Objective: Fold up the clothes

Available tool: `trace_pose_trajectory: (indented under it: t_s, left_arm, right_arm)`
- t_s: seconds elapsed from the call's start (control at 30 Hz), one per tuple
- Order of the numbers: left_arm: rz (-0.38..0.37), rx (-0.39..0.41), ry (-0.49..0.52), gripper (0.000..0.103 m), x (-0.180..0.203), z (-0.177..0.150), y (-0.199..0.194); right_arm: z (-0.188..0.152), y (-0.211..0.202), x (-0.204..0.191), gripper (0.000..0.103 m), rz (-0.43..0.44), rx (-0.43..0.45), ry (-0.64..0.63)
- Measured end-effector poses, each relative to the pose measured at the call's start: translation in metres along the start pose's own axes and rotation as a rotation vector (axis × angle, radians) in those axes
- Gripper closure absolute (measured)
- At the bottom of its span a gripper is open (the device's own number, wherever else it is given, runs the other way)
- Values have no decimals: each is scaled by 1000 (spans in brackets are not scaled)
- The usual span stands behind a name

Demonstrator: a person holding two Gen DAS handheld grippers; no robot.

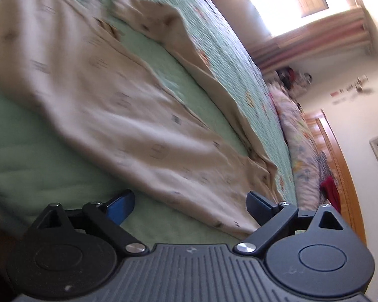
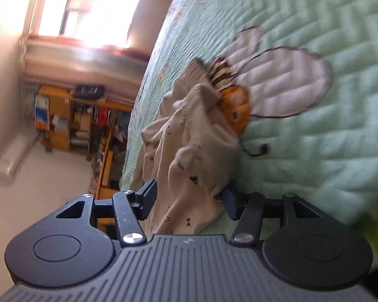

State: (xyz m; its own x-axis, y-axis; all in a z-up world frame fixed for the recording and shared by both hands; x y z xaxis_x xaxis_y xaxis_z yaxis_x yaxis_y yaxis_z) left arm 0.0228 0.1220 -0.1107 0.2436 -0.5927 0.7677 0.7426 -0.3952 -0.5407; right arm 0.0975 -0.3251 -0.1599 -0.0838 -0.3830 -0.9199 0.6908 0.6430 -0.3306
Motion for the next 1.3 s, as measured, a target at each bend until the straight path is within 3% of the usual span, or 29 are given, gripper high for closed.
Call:
trace_pose_trajectory:
  t_s: [0.07, 0.13, 0.17, 0.2, 0.3, 0.4, 0.47, 0.57, 0.6, 0.7, 0.77, 0.83, 0.9, 0.93, 1.0, 1.13, 1.17, 1.3]
  left_arm:
    - [3, 0, 20, 11, 8, -1, 10]
    - [3, -15, 18, 39, 11, 1, 15]
    - [-3, -38, -4, 70, 8, 1, 18]
    - [-11, -63, -29, 84, 5, 1, 21]
    - [-2, -66, -36, 90, 1, -2, 18]
    - [-61, -55, -39, 94, 8, 1, 6]
    - [-100, -26, -30, 95, 15, 7, -9]
    - [-96, -21, -13, 95, 17, 14, -22]
    - [-76, -43, -2, 95, 16, 13, -21]
    - [-48, -123, 27, 91, 14, 3, -14]
    - [-54, -155, 69, 80, 15, -5, -13]
    - [-64, -185, 103, 65, 20, -12, -7]
    - [-68, -204, 109, 57, 24, -16, 2]
    - [-70, -213, 111, 57, 25, -19, 7]
    - [-75, -223, 93, 57, 26, -21, 12]
    - [-60, -226, 80, 51, 22, -24, 13]
    - [-61, -222, 73, 50, 21, -23, 12]
    - [-67, -212, 47, 47, 17, -20, 10]
  right_arm:
    - [-2, 8, -8, 46, -18, -5, -69]
    - [-3, 8, -13, 48, -32, -5, -109]
    - [-1, 7, -11, 55, -33, 0, -99]
    - [1, 5, -8, 63, -32, 6, -84]
    - [5, -5, 7, 84, -2, 31, 6]
    - [7, -17, 18, 93, 57, 61, 101]
    - [9, -29, 19, 94, 134, 83, 167]
    - [13, -51, 16, 95, 216, 121, 199]
    - [14, -55, 17, 95, 191, 124, 195]
    - [15, -64, 17, 91, -25, 128, 73]
    - [9, -74, 12, 90, -53, 115, 4]
    - [-4, -69, -7, 81, -1, 41, -74]
    - [-17, -55, -21, 53, 32, -40, -110]
    - [-24, -43, -22, 49, 32, -81, -94]
    - [-38, -20, -23, 48, 32, -164, -62]
    - [-60, 12, -12, 50, 4, -198, 27]
    - [-62, 13, -11, 56, -17, -186, 44]
    - [-61, 17, -10, 57, -19, -139, 162]
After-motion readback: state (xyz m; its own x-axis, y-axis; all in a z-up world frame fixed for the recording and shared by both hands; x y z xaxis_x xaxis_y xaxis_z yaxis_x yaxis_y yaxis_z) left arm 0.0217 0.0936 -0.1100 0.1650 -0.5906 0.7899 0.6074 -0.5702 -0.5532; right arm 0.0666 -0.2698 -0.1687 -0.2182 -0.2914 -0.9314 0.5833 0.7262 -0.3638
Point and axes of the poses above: each gripper's, at about its wrist camera, not at the fingertips, and y roughly the way its jaws point, x to its right, z to its top, the point moved 4 cm from there along y, roughly the way its jaws point, and after that the axes turned 1 degree about y, right-handed, at the moved point
